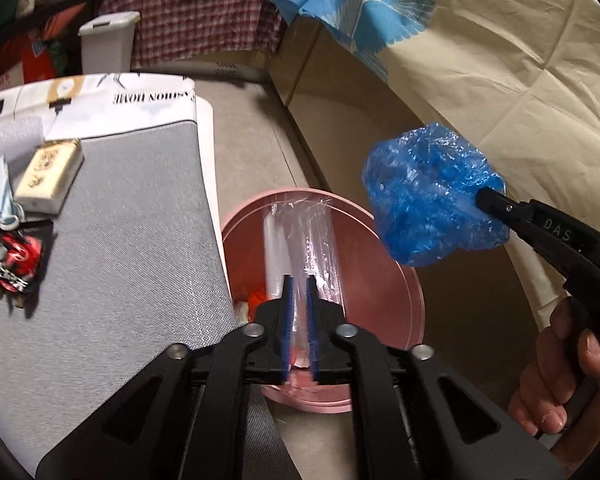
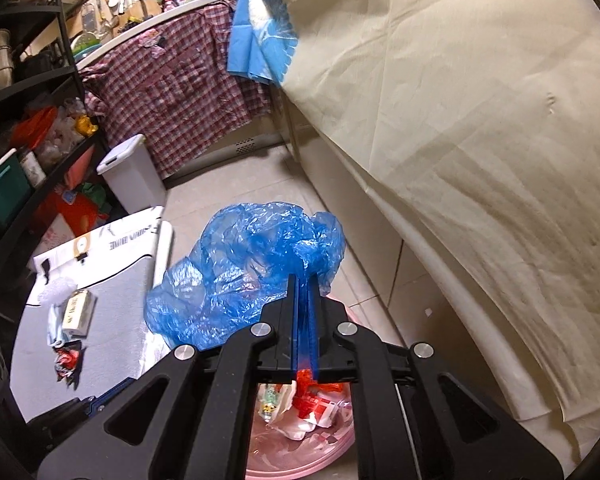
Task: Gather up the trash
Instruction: 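Open the left tool and the right tool to drop tubes and bag into the bin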
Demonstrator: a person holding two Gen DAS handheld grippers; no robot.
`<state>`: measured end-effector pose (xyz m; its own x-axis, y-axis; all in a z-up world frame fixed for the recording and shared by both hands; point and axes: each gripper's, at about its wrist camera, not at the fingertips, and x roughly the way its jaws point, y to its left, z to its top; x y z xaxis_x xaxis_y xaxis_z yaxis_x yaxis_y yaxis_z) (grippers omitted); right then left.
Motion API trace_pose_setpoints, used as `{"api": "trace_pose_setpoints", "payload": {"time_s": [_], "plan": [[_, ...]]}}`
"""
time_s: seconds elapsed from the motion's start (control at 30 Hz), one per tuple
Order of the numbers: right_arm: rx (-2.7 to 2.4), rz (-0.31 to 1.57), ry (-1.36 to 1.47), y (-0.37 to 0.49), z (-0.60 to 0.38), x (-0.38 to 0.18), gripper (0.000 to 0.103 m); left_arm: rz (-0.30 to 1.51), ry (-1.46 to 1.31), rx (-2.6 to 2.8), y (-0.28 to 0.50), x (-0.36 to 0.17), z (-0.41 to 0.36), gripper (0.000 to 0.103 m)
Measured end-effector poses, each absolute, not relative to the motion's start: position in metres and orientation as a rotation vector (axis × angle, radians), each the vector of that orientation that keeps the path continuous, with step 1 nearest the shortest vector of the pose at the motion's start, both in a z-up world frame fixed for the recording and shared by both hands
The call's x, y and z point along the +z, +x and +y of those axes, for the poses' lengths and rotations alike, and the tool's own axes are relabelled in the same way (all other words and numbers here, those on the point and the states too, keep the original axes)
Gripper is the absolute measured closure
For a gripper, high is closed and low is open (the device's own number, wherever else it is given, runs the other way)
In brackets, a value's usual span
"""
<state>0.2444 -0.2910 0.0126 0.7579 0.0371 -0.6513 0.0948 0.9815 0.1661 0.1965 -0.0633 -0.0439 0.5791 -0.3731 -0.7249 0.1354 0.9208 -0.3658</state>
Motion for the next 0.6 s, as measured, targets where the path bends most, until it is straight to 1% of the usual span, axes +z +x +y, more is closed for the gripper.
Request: {"api": "trace_pose_setpoints", "payload": {"time_s": [0.03,0.07,0.17,0.37,0.6], "plan": [[-0.027,0.72,0.197,0.247,-0.29,0.01,0.091,0.905,-0.288,-0.298,0.197,-0.044,-0.063,0.082],[-0.026,0.722,0.196,0.248,-0.289,0.01,0.086,0.898,-0.287,-0.293,0.195,-0.044,-0.061,0.081],[-0.023,0.722,0.188,0.25,-0.286,0.008,0.074,0.898,-0.281,-0.29,0.193,-0.045,-0.058,0.081],[-0.012,0.716,0.19,0.249,-0.284,0.008,0.073,0.884,-0.255,-0.282,0.183,-0.037,-0.047,0.081],[0.021,0.678,0.167,0.237,-0.274,0.017,0.073,0.865,-0.231,-0.267,0.156,-0.015,-0.014,0.081]]}}
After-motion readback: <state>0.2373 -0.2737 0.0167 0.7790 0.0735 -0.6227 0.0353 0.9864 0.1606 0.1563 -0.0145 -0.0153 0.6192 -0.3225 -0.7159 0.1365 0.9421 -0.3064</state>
